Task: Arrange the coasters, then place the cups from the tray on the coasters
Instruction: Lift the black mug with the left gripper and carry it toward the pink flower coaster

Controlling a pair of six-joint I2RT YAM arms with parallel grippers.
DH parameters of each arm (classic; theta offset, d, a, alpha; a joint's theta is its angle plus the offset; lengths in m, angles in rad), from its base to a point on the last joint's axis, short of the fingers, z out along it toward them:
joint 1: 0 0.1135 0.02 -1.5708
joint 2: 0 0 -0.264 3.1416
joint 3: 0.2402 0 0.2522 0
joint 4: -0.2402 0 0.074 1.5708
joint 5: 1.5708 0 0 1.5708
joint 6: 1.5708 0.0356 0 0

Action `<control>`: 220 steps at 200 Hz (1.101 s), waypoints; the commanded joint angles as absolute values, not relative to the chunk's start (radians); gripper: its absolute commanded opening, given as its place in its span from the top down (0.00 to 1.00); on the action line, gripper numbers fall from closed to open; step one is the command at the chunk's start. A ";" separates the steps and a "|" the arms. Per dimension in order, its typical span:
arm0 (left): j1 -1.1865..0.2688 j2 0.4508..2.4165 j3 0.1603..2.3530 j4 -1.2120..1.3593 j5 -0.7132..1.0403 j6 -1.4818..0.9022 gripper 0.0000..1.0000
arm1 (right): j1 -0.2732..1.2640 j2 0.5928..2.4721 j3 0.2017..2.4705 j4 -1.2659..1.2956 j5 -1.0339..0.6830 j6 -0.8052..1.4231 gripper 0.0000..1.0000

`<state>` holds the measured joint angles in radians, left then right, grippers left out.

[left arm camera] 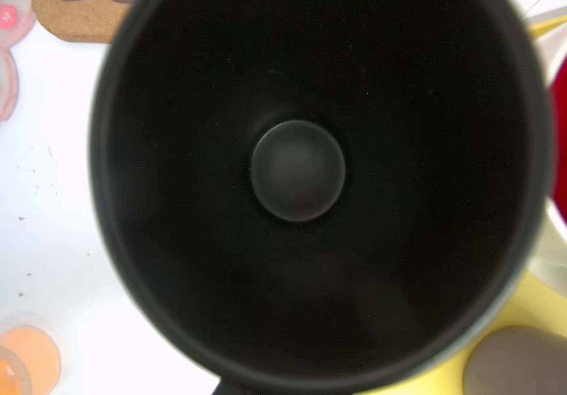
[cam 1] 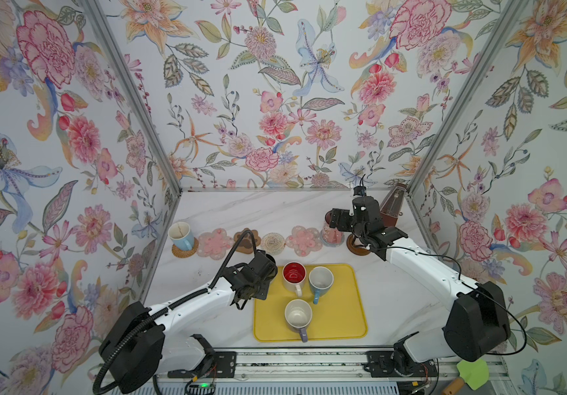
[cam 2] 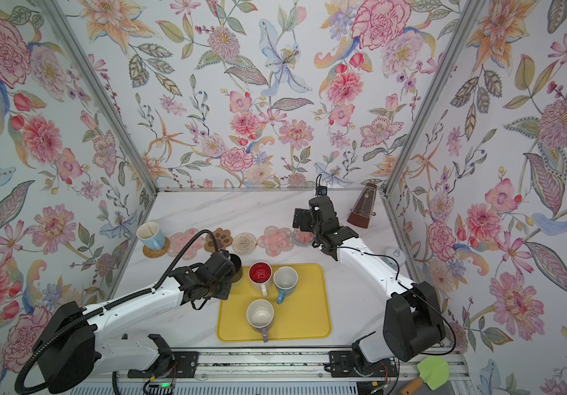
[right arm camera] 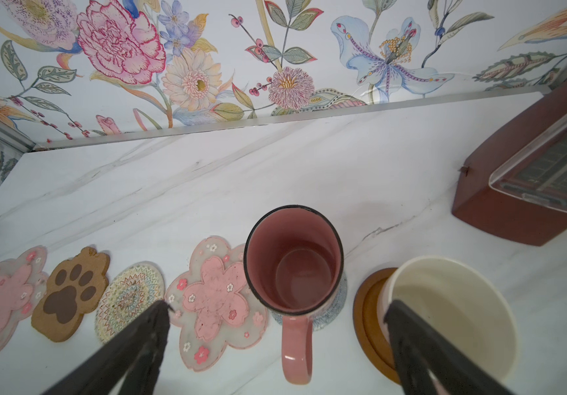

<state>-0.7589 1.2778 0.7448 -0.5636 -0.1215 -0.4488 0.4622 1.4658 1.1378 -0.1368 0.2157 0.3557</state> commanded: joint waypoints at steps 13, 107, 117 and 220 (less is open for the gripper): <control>-0.765 1.241 0.796 -0.613 -0.193 -0.438 1.00 | 0.454 1.480 1.143 -0.119 0.203 0.365 0.01; -0.727 1.078 0.856 -0.708 -0.353 -0.429 1.00 | 0.453 1.466 1.130 -0.113 0.197 0.362 0.01; -0.714 1.074 0.866 -0.705 -0.371 -0.416 1.00 | 0.453 1.461 1.121 -0.103 0.197 0.361 0.01; -0.343 1.223 0.950 -0.482 -0.318 -0.315 1.00 | 0.443 1.429 1.092 -0.126 0.208 0.354 0.01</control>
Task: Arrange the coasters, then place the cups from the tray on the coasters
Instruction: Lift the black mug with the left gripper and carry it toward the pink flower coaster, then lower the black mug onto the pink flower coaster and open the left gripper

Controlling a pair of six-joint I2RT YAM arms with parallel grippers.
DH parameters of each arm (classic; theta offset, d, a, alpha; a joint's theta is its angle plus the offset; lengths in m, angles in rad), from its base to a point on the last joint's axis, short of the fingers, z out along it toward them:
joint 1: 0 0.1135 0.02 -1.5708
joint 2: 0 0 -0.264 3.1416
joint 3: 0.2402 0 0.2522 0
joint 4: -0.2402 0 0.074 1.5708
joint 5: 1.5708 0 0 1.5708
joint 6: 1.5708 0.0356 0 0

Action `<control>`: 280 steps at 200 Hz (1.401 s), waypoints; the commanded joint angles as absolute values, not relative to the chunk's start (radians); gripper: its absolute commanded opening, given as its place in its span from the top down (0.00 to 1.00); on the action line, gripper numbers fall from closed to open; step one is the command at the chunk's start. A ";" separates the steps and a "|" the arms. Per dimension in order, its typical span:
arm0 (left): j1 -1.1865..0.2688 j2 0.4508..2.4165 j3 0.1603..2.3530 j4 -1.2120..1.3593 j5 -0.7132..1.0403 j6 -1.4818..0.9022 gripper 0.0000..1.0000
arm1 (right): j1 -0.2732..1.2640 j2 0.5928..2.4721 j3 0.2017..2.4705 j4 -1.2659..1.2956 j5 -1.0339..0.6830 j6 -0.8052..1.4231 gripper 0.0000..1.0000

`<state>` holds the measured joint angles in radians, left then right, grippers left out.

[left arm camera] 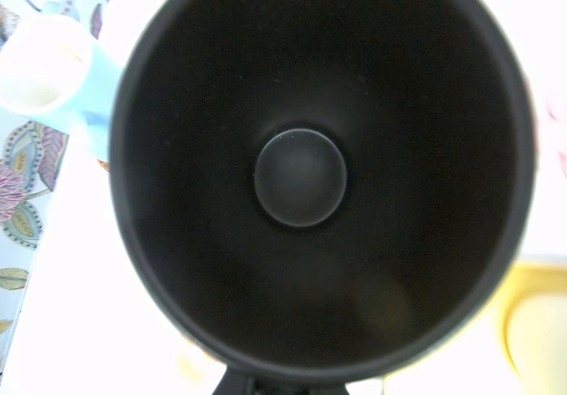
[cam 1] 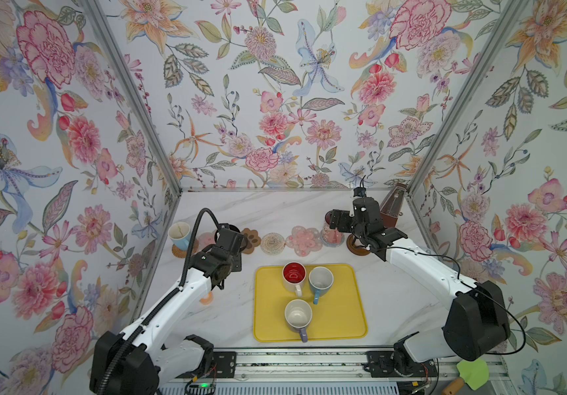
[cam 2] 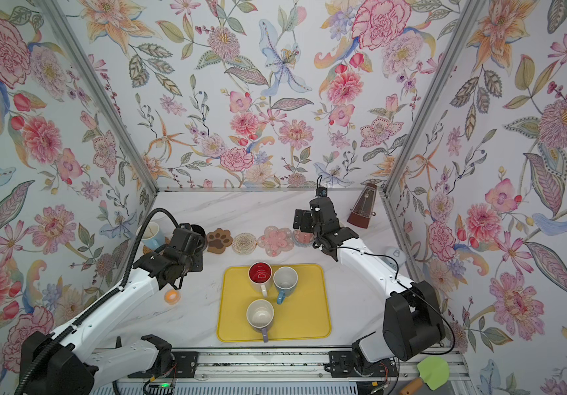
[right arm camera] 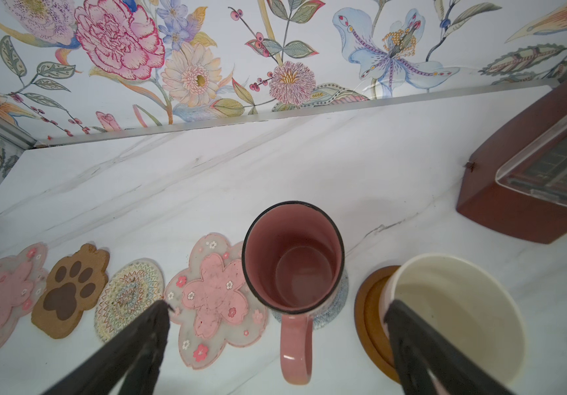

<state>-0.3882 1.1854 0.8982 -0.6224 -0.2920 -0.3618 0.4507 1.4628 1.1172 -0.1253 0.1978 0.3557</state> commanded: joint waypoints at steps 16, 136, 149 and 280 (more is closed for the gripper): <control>-0.298 1.276 0.973 -0.463 -0.301 -0.318 1.00 | 0.439 1.423 1.095 -0.142 0.216 0.354 0.01; -0.133 1.554 1.083 -0.372 -0.234 -0.289 1.00 | 0.423 1.402 1.071 -0.144 0.219 0.359 0.01; -0.125 1.554 1.086 -0.374 -0.223 -0.292 1.00 | 0.422 1.406 1.073 -0.144 0.218 0.365 0.01; -0.108 1.601 1.081 -0.392 -0.228 -0.301 1.00 | 0.418 1.420 1.078 -0.144 0.212 0.367 0.01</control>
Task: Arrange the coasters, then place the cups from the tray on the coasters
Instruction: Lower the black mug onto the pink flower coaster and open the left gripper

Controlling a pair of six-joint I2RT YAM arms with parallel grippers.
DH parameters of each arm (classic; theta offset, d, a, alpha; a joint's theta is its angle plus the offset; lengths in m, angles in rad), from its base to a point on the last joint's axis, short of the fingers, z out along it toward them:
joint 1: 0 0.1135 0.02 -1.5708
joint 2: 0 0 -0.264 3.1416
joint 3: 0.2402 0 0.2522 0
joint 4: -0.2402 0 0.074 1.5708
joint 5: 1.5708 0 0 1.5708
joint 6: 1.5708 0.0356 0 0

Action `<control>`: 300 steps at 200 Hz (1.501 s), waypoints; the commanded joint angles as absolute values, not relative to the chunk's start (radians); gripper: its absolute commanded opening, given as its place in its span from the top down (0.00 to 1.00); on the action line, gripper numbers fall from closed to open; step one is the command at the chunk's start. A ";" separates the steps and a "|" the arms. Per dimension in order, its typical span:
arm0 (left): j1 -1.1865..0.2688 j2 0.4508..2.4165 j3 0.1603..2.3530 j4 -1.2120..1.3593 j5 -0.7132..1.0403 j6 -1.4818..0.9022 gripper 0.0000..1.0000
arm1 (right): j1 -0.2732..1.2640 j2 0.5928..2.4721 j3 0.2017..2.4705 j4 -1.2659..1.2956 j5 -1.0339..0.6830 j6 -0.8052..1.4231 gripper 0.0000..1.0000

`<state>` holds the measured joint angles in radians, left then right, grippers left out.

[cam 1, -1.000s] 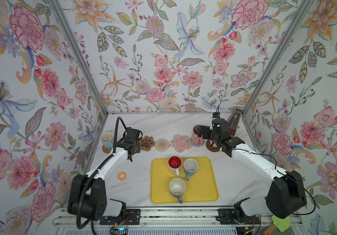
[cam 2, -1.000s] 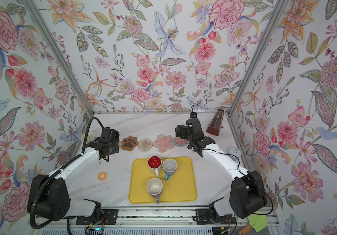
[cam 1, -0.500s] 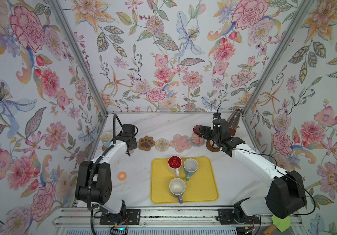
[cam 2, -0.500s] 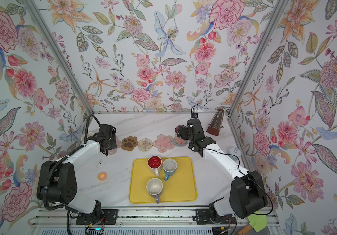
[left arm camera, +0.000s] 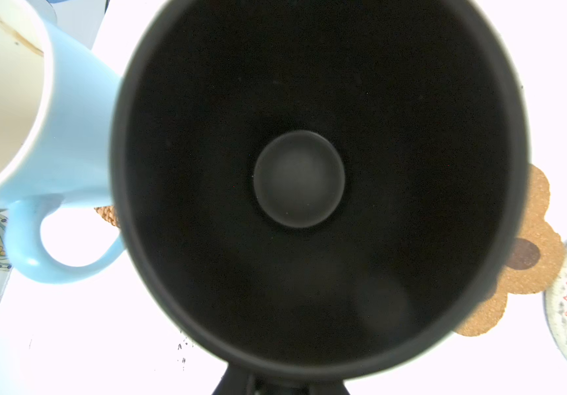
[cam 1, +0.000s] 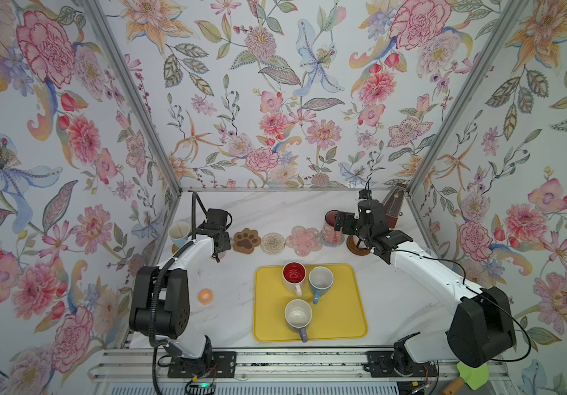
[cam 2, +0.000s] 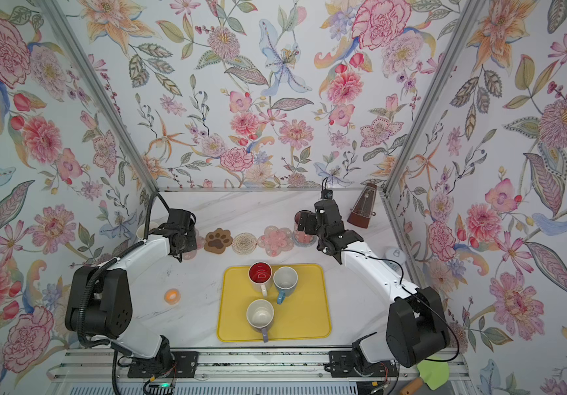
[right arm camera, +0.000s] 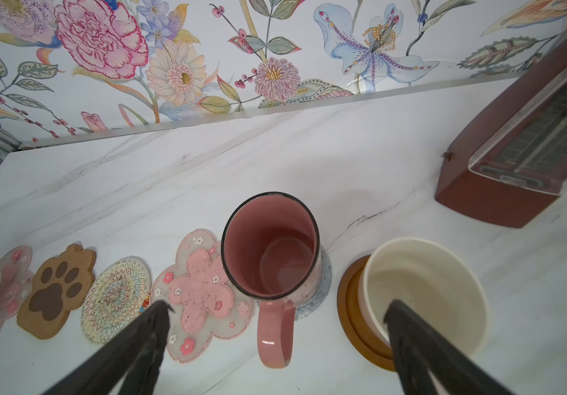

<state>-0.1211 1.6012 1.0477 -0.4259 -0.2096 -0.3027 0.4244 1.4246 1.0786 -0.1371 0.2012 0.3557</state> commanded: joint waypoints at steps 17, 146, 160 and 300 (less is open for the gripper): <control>-0.106 1.603 1.082 -0.396 -0.229 -0.300 1.00 | 0.417 1.422 1.078 -0.144 0.210 0.367 0.01; -0.091 1.643 1.080 -0.407 -0.227 -0.310 1.00 | 0.416 1.436 1.091 -0.140 0.202 0.368 0.01; -0.089 1.647 1.078 -0.405 -0.227 -0.309 1.00 | 0.416 1.437 1.091 -0.139 0.199 0.368 0.01; -0.079 1.660 1.075 -0.414 -0.217 -0.327 0.97 | 0.416 1.436 1.092 -0.144 0.200 0.373 0.01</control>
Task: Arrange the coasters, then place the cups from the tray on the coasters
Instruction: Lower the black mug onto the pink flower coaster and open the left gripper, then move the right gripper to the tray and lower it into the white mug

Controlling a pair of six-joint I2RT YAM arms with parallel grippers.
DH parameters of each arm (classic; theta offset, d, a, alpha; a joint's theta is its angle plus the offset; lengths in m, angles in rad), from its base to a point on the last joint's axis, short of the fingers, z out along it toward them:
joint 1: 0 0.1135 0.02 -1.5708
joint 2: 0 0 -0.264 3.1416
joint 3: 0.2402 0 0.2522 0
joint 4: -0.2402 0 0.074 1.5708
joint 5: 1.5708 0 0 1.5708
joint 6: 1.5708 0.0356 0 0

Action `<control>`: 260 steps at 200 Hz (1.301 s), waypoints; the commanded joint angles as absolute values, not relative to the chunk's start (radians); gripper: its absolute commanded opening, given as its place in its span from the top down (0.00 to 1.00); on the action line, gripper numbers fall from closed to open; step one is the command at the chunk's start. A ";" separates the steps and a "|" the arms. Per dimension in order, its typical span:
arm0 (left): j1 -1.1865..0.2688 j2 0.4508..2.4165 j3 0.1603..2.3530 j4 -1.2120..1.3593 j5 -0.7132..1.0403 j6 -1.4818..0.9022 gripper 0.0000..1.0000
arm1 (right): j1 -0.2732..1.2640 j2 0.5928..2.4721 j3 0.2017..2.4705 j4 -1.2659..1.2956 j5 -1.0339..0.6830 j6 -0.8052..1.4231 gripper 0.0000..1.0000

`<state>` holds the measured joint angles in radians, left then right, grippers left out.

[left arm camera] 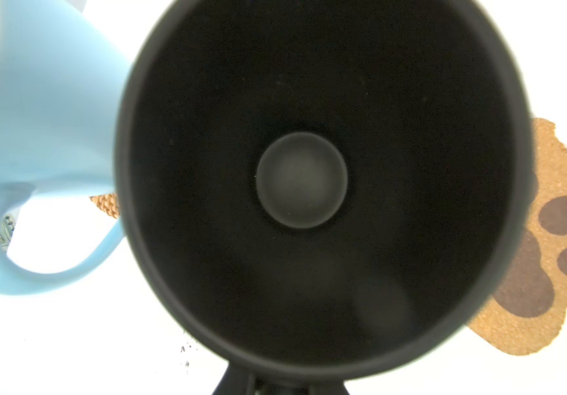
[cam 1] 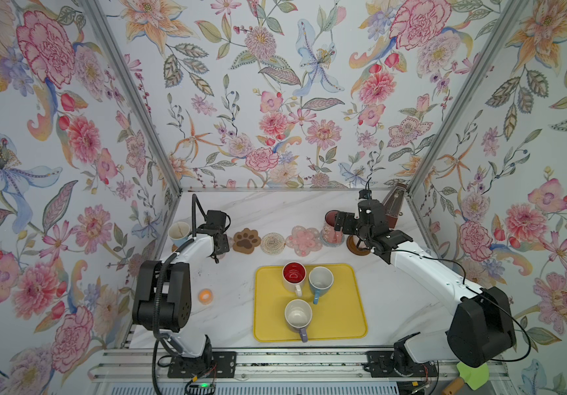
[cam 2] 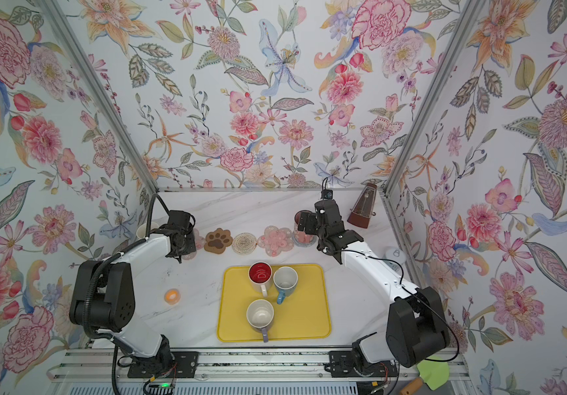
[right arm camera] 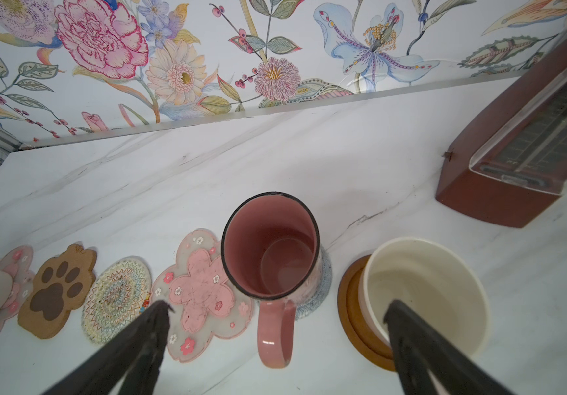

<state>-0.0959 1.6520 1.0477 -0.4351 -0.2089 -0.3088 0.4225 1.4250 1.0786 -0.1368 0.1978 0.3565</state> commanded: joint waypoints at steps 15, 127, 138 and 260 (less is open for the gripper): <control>-0.079 1.657 1.077 -0.416 -0.211 -0.330 0.91 | 0.416 1.435 1.092 -0.148 0.201 0.373 0.01; -0.078 1.499 1.055 -0.410 -0.193 -0.357 0.19 | 0.416 1.422 1.097 -0.179 0.212 0.373 0.01; -0.076 1.454 1.047 -0.399 -0.171 -0.358 0.10 | 0.416 1.420 1.099 -0.186 0.215 0.374 0.01; -0.078 0.963 0.694 0.046 -0.007 -0.396 0.01 | 0.584 1.284 1.105 -0.594 0.314 0.533 0.01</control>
